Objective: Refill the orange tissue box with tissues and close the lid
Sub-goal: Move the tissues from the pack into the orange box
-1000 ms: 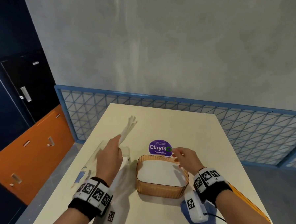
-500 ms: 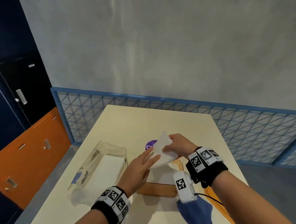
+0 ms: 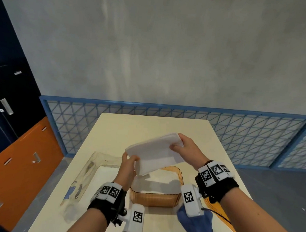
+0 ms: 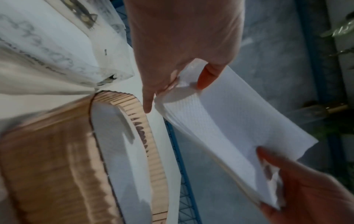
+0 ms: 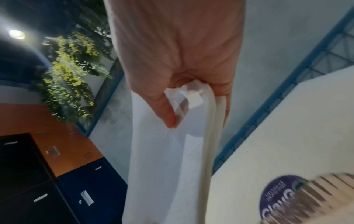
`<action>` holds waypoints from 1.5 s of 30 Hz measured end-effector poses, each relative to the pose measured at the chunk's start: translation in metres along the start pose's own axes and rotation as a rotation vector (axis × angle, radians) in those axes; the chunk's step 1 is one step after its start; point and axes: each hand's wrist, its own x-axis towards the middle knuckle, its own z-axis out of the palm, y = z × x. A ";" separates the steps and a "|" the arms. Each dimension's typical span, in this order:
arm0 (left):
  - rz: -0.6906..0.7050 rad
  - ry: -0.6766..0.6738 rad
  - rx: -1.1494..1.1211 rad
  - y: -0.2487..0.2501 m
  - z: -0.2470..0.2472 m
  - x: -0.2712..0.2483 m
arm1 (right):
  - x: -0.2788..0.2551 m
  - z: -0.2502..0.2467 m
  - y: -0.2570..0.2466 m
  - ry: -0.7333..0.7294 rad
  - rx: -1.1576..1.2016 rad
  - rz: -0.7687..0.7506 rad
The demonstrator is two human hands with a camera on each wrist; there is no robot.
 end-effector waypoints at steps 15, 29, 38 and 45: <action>0.371 0.093 0.511 -0.015 0.005 -0.013 | -0.020 0.031 0.065 0.106 0.164 0.112; 0.337 0.130 0.543 -0.032 -0.007 -0.013 | -0.019 0.049 0.090 0.157 0.176 0.202; 0.252 0.156 0.584 -0.043 0.004 -0.003 | -0.017 0.064 0.084 0.130 0.135 0.244; 0.362 0.241 0.520 -0.041 -0.001 -0.009 | -0.021 0.058 0.089 0.159 0.118 0.221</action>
